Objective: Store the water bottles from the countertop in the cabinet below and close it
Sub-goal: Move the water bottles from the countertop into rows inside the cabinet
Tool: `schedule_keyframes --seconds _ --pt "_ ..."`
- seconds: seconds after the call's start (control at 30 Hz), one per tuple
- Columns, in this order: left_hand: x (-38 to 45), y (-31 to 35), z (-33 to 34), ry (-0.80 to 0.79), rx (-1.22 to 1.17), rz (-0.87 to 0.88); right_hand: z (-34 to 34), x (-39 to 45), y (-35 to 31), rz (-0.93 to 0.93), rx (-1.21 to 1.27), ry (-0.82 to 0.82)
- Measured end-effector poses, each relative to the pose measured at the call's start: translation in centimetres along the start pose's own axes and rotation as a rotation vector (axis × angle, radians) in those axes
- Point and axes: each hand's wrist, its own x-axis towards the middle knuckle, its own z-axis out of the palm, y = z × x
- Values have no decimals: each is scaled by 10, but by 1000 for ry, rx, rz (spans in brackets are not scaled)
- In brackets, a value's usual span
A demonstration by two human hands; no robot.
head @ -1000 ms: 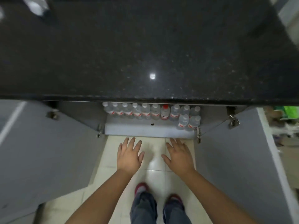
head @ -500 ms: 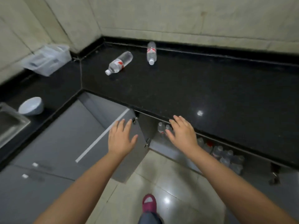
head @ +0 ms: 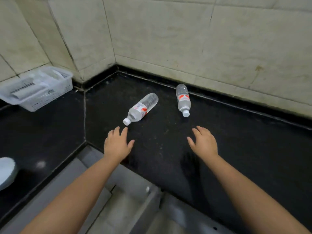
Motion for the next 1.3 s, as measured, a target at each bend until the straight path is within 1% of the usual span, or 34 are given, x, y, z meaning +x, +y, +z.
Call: schedule_keyframes --seconds 0.17,0.27,0.33,0.4,0.5,0.6,0.7,0.8,0.87,0.97,1.07,1.13,1.2,1.3 --pt "101 -9 12 -37 -173 -9 28 92 -16 159 7 -93" --pt "134 -11 27 -17 -303 21 46 133 -22 243 116 -77" --pt "147 -11 36 -22 -383 25 58 155 -25 273 174 -50" --pt "154 -10 41 -30 -448 1 68 170 -29 287 179 -15" --pt "157 -10 49 -2 -491 -9 79 178 -30 292 100 68" --pt "152 -10 55 24 -573 -5 82 171 -28 287 55 78" --pt "141 -4 50 35 -588 -18 79 148 -25 259 74 72" --pt "124 4 40 90 -558 -23 75 105 -22 312 290 135" --pt "105 9 31 171 -535 8 66 70 -18 341 414 212" --pt "68 18 15 280 -510 125 37 15 -4 285 466 329" --pt "18 37 -3 351 -392 341 -2 -37 13 129 446 427" --pt "-24 52 -14 357 -313 492 -33 -74 24 48 446 415" --pt "-72 70 -28 329 -268 562 -66 -116 34 -21 452 362" --pt "-146 98 -46 273 -309 479 -113 -180 48 -17 399 290"
